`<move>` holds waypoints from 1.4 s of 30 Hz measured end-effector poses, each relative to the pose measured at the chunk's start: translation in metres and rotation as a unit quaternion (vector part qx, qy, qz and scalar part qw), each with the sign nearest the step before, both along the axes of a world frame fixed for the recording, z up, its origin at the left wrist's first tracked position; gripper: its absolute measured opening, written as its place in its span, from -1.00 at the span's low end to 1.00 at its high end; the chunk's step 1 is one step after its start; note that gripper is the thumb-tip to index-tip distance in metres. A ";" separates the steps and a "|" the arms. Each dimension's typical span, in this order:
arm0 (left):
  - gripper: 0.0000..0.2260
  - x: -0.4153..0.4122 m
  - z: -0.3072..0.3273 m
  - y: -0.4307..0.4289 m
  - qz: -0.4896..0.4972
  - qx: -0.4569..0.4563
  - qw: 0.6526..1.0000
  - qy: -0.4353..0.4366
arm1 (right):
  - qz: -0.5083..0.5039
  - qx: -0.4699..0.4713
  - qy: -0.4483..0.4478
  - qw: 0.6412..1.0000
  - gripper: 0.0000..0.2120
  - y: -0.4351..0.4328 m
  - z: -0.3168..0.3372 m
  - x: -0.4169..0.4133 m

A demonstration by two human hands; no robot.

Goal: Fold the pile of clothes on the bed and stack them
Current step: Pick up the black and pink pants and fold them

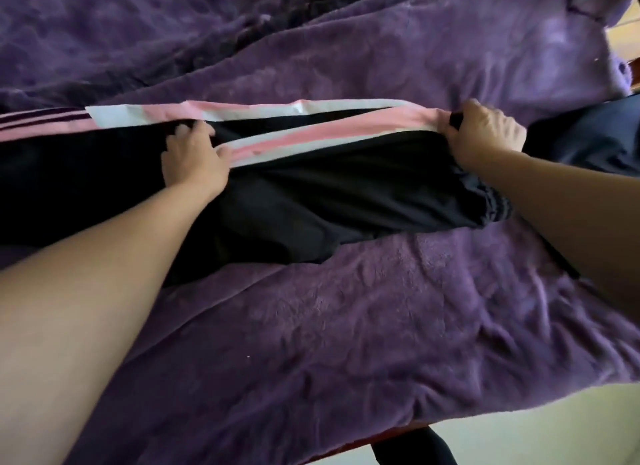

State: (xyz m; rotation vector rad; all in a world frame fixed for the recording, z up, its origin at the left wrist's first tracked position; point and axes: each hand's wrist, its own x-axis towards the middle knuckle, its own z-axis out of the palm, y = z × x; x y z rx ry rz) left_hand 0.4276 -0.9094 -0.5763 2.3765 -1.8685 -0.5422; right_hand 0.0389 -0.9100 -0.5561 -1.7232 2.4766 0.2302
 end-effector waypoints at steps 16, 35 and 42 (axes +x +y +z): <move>-0.54 0.236 0.027 0.245 -0.053 0.156 0.974 -0.157 | 0.398 0.066 -0.168 0.899 -0.55 0.066 0.013 0.373; -0.85 0.443 0.080 0.022 0.152 -0.115 0.978 0.089 | 0.060 -0.048 -0.118 0.990 -0.75 -0.061 0.010 0.401; -0.31 0.435 0.015 -0.012 0.377 0.021 0.887 0.268 | 0.184 -0.072 -0.173 0.965 -0.64 -0.026 -0.004 0.417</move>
